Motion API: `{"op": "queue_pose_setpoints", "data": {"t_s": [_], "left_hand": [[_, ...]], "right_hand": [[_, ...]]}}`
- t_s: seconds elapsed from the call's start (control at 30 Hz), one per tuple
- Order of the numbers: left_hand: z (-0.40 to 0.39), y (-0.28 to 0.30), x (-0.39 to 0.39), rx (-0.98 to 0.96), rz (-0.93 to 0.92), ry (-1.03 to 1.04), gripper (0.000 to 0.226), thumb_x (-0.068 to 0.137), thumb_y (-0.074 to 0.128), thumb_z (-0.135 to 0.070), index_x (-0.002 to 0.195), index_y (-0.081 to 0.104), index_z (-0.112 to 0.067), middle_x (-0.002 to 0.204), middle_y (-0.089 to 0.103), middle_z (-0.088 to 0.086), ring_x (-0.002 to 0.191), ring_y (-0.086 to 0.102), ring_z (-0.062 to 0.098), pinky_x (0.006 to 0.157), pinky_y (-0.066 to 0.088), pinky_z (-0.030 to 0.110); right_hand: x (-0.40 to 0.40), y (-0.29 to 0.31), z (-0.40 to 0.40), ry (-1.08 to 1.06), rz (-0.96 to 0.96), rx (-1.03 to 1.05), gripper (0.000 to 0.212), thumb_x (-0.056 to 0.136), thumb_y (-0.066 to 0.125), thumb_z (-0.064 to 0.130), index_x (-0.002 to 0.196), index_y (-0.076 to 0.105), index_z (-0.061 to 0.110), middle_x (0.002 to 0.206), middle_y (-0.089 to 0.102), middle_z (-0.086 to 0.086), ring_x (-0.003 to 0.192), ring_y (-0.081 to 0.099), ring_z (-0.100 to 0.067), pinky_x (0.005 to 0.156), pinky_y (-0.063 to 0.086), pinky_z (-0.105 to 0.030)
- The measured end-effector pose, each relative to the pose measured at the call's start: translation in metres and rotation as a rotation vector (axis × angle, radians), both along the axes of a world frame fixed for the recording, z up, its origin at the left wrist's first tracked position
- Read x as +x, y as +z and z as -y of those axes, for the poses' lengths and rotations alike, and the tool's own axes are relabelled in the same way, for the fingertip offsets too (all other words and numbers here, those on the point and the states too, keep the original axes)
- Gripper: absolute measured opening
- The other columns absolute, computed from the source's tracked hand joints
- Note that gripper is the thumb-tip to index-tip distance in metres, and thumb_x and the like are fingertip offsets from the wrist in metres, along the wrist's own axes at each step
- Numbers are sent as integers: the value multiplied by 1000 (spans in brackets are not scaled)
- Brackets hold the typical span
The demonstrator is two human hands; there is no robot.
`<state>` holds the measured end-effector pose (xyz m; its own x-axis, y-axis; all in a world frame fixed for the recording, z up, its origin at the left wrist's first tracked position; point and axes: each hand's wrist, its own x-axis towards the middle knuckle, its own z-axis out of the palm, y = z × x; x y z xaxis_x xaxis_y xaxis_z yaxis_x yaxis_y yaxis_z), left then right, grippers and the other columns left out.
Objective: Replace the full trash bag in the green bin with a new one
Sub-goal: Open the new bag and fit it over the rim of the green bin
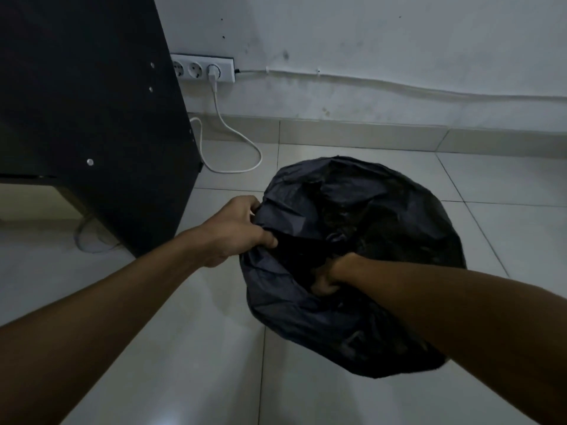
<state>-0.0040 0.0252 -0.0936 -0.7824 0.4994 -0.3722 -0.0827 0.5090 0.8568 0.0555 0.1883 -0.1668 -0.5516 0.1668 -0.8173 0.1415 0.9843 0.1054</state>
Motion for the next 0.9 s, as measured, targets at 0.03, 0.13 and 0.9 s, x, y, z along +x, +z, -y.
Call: {"op": "queue_pose_setpoints", "data": {"t_s": [0.03,0.13,0.9], "left_hand": [[-2,0,0,14,11,10,33,74,74,6,96,53,-7,100,64,19,93,65,30,81,57,40],[-9,0,-2,58,48,104,24,77,69,7,91,54,-6,94,64,18,91,64,32,82,55,43],[-57,-29,64,354,424,592,67,68,84,-33,121,53,-6,116,63,10,97,64,26,74,58,36]], "right_hand": [[0,2,0,16,-23,-4,48,88,46,1,135,49,-6,139,48,-25,125,49,-38,96,43,-33],[-10,21,-1,42,-199,-53,47,91,52,13,136,45,5,137,49,-18,121,53,-34,89,46,-35],[11,64,-111,-1035,-1080,-413,72,70,81,12,132,44,10,127,53,-14,114,52,-35,80,52,-37]]}}
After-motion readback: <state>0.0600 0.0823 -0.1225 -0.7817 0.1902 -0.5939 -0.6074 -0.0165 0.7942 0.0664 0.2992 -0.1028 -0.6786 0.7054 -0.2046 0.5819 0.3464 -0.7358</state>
